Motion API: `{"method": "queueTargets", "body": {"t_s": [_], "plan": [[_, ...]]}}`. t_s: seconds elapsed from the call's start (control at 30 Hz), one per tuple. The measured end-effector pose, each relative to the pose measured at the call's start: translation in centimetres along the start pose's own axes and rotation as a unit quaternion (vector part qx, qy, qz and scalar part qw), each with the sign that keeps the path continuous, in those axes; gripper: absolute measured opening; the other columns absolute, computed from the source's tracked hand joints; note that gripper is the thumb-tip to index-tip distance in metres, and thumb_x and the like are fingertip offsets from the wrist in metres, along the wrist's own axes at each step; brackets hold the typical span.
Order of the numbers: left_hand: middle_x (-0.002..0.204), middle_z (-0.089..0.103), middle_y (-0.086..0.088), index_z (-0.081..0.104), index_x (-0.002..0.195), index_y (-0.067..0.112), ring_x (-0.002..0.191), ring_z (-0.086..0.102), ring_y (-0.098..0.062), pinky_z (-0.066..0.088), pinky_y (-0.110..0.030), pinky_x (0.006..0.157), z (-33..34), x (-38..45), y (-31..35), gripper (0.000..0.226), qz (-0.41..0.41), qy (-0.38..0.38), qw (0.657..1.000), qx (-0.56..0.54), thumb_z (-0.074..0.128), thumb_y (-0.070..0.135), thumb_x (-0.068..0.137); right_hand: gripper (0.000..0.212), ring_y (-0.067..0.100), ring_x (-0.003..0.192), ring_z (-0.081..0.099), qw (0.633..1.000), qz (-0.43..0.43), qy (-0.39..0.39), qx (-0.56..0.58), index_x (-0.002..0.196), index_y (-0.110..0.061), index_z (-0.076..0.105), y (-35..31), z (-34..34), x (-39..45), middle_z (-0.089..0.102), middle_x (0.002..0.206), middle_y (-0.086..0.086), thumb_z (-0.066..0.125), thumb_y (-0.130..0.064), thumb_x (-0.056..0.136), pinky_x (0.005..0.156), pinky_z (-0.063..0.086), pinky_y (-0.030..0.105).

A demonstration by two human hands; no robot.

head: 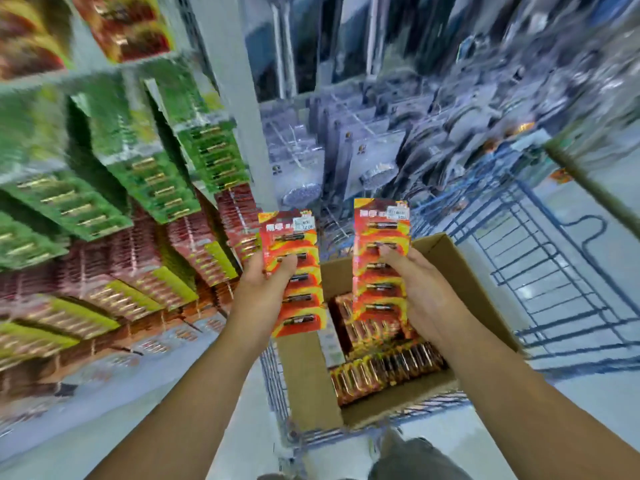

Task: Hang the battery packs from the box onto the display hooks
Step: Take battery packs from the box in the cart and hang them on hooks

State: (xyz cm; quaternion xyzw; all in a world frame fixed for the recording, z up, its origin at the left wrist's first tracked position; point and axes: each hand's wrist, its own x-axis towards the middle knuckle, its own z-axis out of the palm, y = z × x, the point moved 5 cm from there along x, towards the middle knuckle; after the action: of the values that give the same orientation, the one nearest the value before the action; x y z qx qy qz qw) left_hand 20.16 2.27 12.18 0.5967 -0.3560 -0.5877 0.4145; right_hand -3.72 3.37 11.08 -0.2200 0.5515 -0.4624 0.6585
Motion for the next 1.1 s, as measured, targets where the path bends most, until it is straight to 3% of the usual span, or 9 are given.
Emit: {"method": "queueTargets", "body": {"t_s": [0.17,0.27,0.33,0.47,0.67,0.73,1.0,1.1], "plan": [[0.094,0.076,-0.007,0.066,0.125,0.022,0.076,0.074,-0.027,0.057,-0.039,0.061,-4.9,-3.4,6.7,0.022,0.06,0.004,0.998,-0.034,0.063,0.027,0.104,0.028,0.037,0.103,0.074,0.999,-0.036,-0.034,-0.02,0.124,-0.02,0.071,-3.9,5.8,-3.3,0.076,0.117,0.017,0.07,-0.032,0.099,0.091,0.058,0.055],[0.092,0.079,-0.004,0.069,0.115,0.028,0.074,0.076,-0.024,0.061,-0.04,0.059,-7.1,-5.8,11.4,0.013,0.111,0.055,0.991,-0.052,0.063,0.027,0.104,0.02,0.034,0.097,0.077,0.994,-0.064,-0.069,-0.055,0.117,-0.023,0.073,-7.1,9.0,-5.1,0.079,0.109,0.012,0.067,-0.033,0.101,0.083,0.061,0.05],[0.09,0.08,-0.001,0.07,0.108,0.033,0.073,0.078,-0.023,0.063,-0.039,0.058,-8.4,-7.6,13.7,0.009,0.135,0.098,0.984,-0.057,0.064,0.028,0.103,0.022,0.035,0.101,0.076,0.989,-0.081,-0.103,-0.073,0.12,-0.023,0.073,-9.1,10.8,-6.2,0.079,0.11,0.011,0.064,-0.034,0.103,0.086,0.061,0.052],[0.101,0.08,-0.007,0.07,0.111,0.037,0.082,0.078,-0.03,0.063,-0.048,0.07,-9.7,-11.2,17.6,0.011,0.173,0.147,0.971,-0.078,0.063,0.033,0.103,0.024,0.034,0.102,0.077,0.976,-0.112,-0.158,-0.098,0.123,-0.026,0.071,-13.0,13.9,-8.0,0.079,0.113,0.01,0.064,-0.036,0.102,0.088,0.061,0.054],[0.096,0.081,-0.002,0.066,0.114,0.036,0.081,0.079,-0.027,0.066,-0.041,0.061,-10.8,-16.0,21.1,0.011,0.219,0.198,0.951,-0.096,0.062,0.035,0.103,0.022,0.031,0.095,0.078,0.959,-0.129,-0.227,-0.112,0.12,-0.024,0.072,-16.1,18.1,-10.4,0.08,0.107,0.009,0.063,-0.034,0.103,0.082,0.063,0.048],[0.095,0.08,-0.003,0.066,0.113,0.034,0.077,0.079,-0.026,0.064,-0.037,0.056,-11.4,-16.7,22.0,0.011,0.226,0.208,0.946,-0.101,0.062,0.035,0.103,0.023,0.032,0.097,0.078,0.955,-0.132,-0.241,-0.114,0.121,-0.023,0.071,-16.5,19.8,-10.7,0.08,0.109,0.01,0.063,-0.035,0.103,0.086,0.062,0.05],[0.099,0.081,0.003,0.066,0.117,0.038,0.082,0.079,-0.022,0.061,-0.031,0.056,-14.5,-14.9,26.2,0.014,0.271,0.186,0.941,-0.077,0.062,0.037,0.103,0.026,0.028,0.097,0.079,0.946,-0.176,-0.237,-0.13,0.119,-0.027,0.071,-18.2,27.4,-10.0,0.081,0.107,0.004,0.061,-0.045,0.103,0.095,0.06,0.055],[0.099,0.081,0.003,0.065,0.119,0.037,0.083,0.08,-0.023,0.063,-0.038,0.06,-15.5,-13.2,27.4,0.016,0.279,0.178,0.941,-0.072,0.062,0.038,0.103,0.028,0.029,0.096,0.079,0.948,-0.191,-0.22,-0.126,0.121,-0.024,0.069,-19.1,29.6,-9.0,0.081,0.106,0.004,0.062,-0.045,0.103,0.095,0.059,0.057]]}}
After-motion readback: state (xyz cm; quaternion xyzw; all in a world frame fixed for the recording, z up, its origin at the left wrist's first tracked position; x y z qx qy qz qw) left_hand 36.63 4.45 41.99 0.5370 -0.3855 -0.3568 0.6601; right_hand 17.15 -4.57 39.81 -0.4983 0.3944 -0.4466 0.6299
